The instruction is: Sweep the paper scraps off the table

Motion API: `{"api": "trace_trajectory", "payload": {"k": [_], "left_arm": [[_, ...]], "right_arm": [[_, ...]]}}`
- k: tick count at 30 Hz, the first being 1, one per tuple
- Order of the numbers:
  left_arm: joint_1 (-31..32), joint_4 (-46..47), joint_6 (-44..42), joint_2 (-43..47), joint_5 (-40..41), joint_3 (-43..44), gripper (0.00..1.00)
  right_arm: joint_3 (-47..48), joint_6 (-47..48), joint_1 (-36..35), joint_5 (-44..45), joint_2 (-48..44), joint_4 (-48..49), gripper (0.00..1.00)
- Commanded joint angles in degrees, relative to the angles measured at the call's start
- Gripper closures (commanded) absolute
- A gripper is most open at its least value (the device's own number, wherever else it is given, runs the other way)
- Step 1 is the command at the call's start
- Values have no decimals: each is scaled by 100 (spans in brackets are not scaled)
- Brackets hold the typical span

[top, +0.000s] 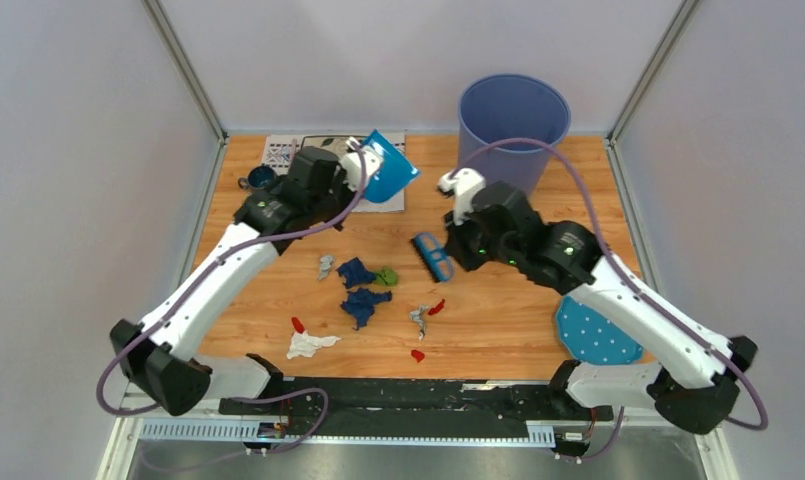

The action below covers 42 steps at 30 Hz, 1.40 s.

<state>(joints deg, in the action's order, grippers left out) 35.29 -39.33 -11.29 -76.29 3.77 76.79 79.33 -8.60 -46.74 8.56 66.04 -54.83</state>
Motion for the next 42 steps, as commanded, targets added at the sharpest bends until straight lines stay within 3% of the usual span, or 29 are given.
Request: {"api": "trace_trajectory", "payload": {"k": [1, 4, 7, 14, 19, 22, 25, 29, 36, 42], "left_arm": [[-452, -1093, -1006, 808, 185, 617, 100], [-1022, -1095, -1191, 1212, 720, 802, 100], [-1594, -1112, -1218, 1581, 994, 723, 100], [-2412, -971, -1402, 2065, 1661, 161, 100], [-2518, -962, -1411, 2101, 1618, 152, 100], [-2527, -919, -1420, 2092, 1636, 82, 100], [-2544, -910, -1429, 2101, 1636, 2, 100], [-2544, -936, -1472, 2083, 1574, -15, 100], [-2544, -1137, -1525, 2004, 1004, -24, 100], [-2536, -1296, -1719, 1960, 660, -358, 100]], "right_arm": [[442, 113, -1150, -1684, 995, 1427, 100], [732, -36, -1460, -3002, 1908, 2253, 100], [1460, -440, -1706, -3718, 2936, 2660, 100], [3140, -1213, -2032, -4134, 5057, 2837, 100], [4597, -1609, -1997, -3836, 6428, 2216, 100], [4768, -1802, -1831, -3616, 6843, 2003, 100], [4382, -1865, -1533, -3300, 6791, 1976, 100], [2840, -1733, -1110, -2983, 6150, 2002, 100], [325, -1417, -205, -2307, 4333, 2143, 100], [-1032, -1337, 683, -2095, 3172, 2301, 100]]}}
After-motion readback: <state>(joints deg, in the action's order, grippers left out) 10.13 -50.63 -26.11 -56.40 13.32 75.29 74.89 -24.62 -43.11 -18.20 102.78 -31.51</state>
